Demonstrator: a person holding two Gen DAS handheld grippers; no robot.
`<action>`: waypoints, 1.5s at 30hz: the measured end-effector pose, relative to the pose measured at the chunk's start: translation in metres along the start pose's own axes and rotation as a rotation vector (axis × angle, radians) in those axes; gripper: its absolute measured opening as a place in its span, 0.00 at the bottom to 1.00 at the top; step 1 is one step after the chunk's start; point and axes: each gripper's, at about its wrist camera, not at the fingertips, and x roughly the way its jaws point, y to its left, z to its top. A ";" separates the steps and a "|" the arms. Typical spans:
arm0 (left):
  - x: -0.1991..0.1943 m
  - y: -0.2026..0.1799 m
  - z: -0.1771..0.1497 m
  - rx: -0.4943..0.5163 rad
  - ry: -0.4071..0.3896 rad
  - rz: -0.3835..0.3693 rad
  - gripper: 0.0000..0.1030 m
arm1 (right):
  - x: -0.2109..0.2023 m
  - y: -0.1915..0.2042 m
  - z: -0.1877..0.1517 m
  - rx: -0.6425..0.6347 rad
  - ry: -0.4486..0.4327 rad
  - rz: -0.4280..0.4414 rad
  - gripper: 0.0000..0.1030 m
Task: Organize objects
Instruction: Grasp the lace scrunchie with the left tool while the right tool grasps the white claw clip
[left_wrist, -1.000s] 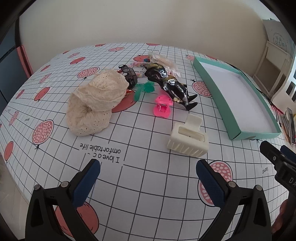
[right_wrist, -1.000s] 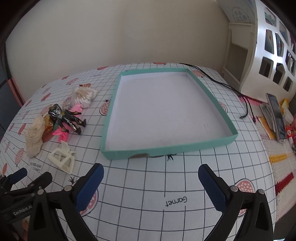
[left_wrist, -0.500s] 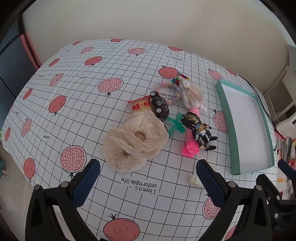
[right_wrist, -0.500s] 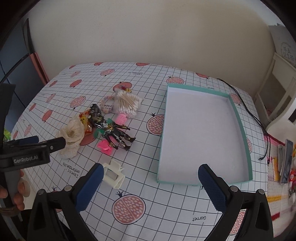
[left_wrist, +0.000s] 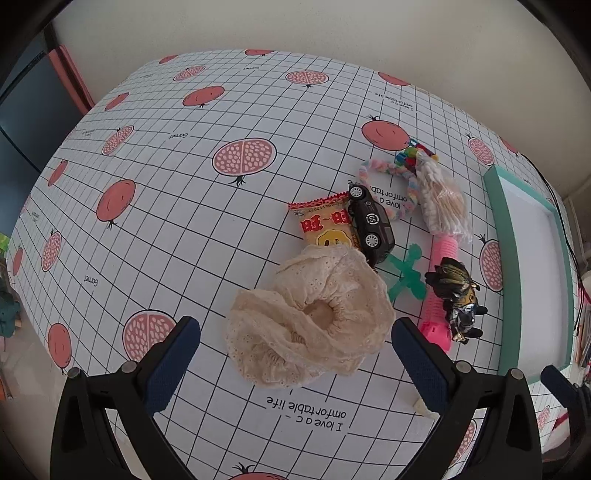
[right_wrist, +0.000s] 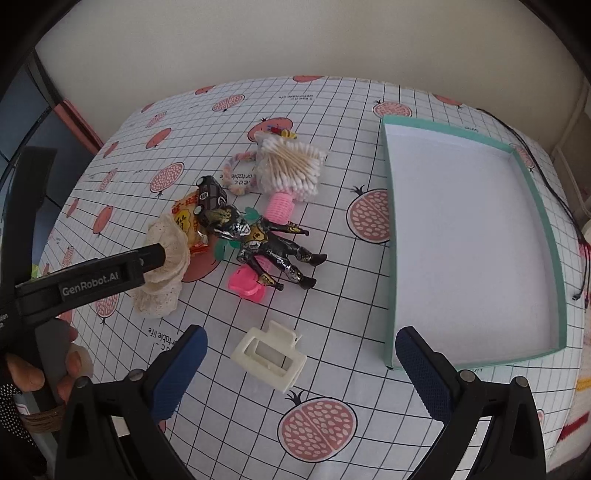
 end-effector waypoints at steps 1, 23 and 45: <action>0.004 0.001 0.000 -0.003 0.011 0.001 1.00 | 0.004 0.000 0.000 0.009 0.012 0.003 1.00; 0.033 0.008 -0.012 -0.020 0.052 0.005 1.00 | 0.054 0.015 -0.014 0.011 0.146 -0.013 0.93; 0.042 -0.006 -0.023 -0.038 0.094 -0.009 0.88 | 0.061 0.017 -0.009 -0.043 0.178 -0.094 0.84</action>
